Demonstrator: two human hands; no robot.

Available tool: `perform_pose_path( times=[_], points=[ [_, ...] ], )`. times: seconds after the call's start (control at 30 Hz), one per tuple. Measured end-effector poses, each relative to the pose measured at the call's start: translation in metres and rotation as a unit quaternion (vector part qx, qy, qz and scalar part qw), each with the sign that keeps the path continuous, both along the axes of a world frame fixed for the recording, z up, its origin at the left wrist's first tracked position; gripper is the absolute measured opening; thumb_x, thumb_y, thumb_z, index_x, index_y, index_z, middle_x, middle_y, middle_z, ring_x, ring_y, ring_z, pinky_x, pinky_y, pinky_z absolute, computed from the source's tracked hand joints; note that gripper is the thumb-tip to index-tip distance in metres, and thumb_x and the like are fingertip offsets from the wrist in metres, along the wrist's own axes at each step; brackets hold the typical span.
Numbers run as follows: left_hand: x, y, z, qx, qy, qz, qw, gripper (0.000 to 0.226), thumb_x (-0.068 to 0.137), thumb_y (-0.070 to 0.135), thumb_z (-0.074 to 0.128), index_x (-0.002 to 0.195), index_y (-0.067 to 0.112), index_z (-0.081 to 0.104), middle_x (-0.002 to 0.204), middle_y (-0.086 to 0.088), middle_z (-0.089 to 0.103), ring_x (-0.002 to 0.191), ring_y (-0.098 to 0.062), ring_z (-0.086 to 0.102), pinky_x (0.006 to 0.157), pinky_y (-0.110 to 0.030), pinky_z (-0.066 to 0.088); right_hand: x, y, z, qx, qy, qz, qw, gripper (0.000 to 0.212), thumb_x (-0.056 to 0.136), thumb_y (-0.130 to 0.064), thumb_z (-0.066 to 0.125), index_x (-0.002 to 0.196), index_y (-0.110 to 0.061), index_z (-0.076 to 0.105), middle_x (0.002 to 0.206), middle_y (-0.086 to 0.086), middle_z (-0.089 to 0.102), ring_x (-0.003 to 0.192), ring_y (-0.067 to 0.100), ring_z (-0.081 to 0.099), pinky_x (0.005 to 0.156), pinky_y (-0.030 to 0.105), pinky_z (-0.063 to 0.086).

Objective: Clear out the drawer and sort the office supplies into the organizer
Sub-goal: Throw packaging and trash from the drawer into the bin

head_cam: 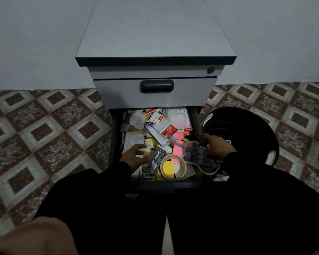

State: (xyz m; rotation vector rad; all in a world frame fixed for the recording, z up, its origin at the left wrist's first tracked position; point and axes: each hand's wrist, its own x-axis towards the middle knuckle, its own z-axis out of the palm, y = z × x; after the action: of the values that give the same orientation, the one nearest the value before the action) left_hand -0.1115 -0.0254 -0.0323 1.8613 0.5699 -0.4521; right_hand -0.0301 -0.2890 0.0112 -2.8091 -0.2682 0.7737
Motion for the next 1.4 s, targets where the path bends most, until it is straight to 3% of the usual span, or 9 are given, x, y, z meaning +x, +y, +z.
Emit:
perform_pose_path(
  times=[0.13,0.27,0.4,0.6,0.8,1.1,1.17,1.27,1.4],
  points=[
    [0.001,-0.010,-0.010,0.015,-0.018,-0.038,0.999,0.047,0.077,0.012,0.075,0.117,0.022,0.053,0.120,-0.013,0.055,0.109,-0.026,0.054,0.089,-0.038,0.050,-0.001,0.001,-0.002,0.001,0.014,0.000,1.000,0.055,0.086,-0.021,0.059,0.137,-0.020,0.039,0.124,0.015,0.058,0.112,0.031,0.056,0.091,0.038,0.046],
    [0.005,-0.019,-0.022,0.075,-0.034,-0.077,0.994,0.059,0.075,0.015,0.076,0.128,0.023,0.051,0.129,-0.011,0.051,0.121,-0.028,0.050,0.096,-0.036,0.045,-0.001,0.001,-0.004,0.008,0.016,-0.008,1.000,0.055,0.086,-0.024,0.061,0.137,-0.020,0.040,0.123,0.014,0.059,0.109,0.030,0.057,0.087,0.035,0.044],
    [0.008,-0.021,-0.028,0.156,-0.032,-0.145,0.977,0.067,0.078,0.017,0.073,0.138,0.022,0.043,0.134,-0.012,0.051,0.122,-0.028,0.048,0.095,-0.027,0.038,-0.002,0.001,-0.001,0.053,0.014,-0.022,0.998,0.055,0.084,-0.018,0.062,0.136,-0.019,0.043,0.120,0.014,0.060,0.110,0.030,0.056,0.084,0.028,0.040],
    [0.011,-0.025,-0.036,0.157,0.018,-0.190,0.969,0.081,0.082,0.018,0.071,0.148,0.021,0.023,0.144,-0.008,0.044,0.128,-0.025,0.046,0.105,-0.032,0.037,-0.002,-0.001,0.004,0.097,-0.027,-0.044,0.994,0.048,0.081,-0.005,0.062,0.128,-0.013,0.053,0.114,0.014,0.063,0.110,0.028,0.057,0.081,0.025,0.039],
    [0.010,-0.023,-0.036,0.177,-0.003,-0.189,0.966,0.082,0.081,0.016,0.071,0.147,0.023,0.024,0.141,-0.012,0.047,0.127,-0.029,0.046,0.103,-0.035,0.038,-0.003,0.005,0.000,0.128,-0.030,-0.042,0.990,0.050,0.077,0.000,0.063,0.124,-0.014,0.056,0.105,0.011,0.063,0.100,0.024,0.058,0.080,0.028,0.042],
    [0.011,-0.019,-0.034,0.100,-0.018,-0.110,0.989,0.079,0.078,0.005,0.072,0.144,0.024,0.034,0.133,-0.013,0.054,0.118,-0.027,0.054,0.102,-0.037,0.042,-0.004,0.010,-0.005,0.165,-0.019,-0.044,0.985,0.038,0.078,0.000,0.066,0.114,-0.011,0.061,0.092,0.003,0.058,0.086,0.013,0.053,0.069,0.019,0.036],
    [0.010,-0.018,-0.032,0.086,-0.022,-0.098,0.991,0.073,0.077,0.001,0.072,0.140,0.023,0.042,0.129,-0.011,0.058,0.115,-0.025,0.057,0.100,-0.031,0.043,-0.005,0.010,-0.006,0.167,-0.021,-0.053,0.984,0.035,0.078,-0.002,0.066,0.113,-0.009,0.061,0.093,0.006,0.061,0.085,0.014,0.054,0.069,0.019,0.035],
    [0.010,-0.018,-0.028,0.067,-0.023,-0.078,0.994,0.067,0.078,0.000,0.070,0.136,0.024,0.047,0.125,-0.008,0.060,0.110,-0.020,0.058,0.083,-0.017,0.042,-0.006,0.010,-0.005,0.157,-0.026,-0.061,0.985,0.037,0.078,-0.002,0.066,0.113,-0.009,0.062,0.105,0.011,0.065,0.093,0.021,0.059,0.070,0.019,0.036],
    [0.009,-0.015,-0.025,0.041,-0.029,-0.059,0.997,0.064,0.079,0.002,0.069,0.135,0.026,0.048,0.121,-0.009,0.060,0.107,-0.022,0.058,0.073,-0.021,0.044,-0.008,0.010,-0.004,0.149,-0.021,-0.070,0.986,0.042,0.078,-0.002,0.066,0.118,-0.009,0.060,0.115,0.010,0.063,0.107,0.022,0.058,0.076,0.017,0.037]
  ],
)
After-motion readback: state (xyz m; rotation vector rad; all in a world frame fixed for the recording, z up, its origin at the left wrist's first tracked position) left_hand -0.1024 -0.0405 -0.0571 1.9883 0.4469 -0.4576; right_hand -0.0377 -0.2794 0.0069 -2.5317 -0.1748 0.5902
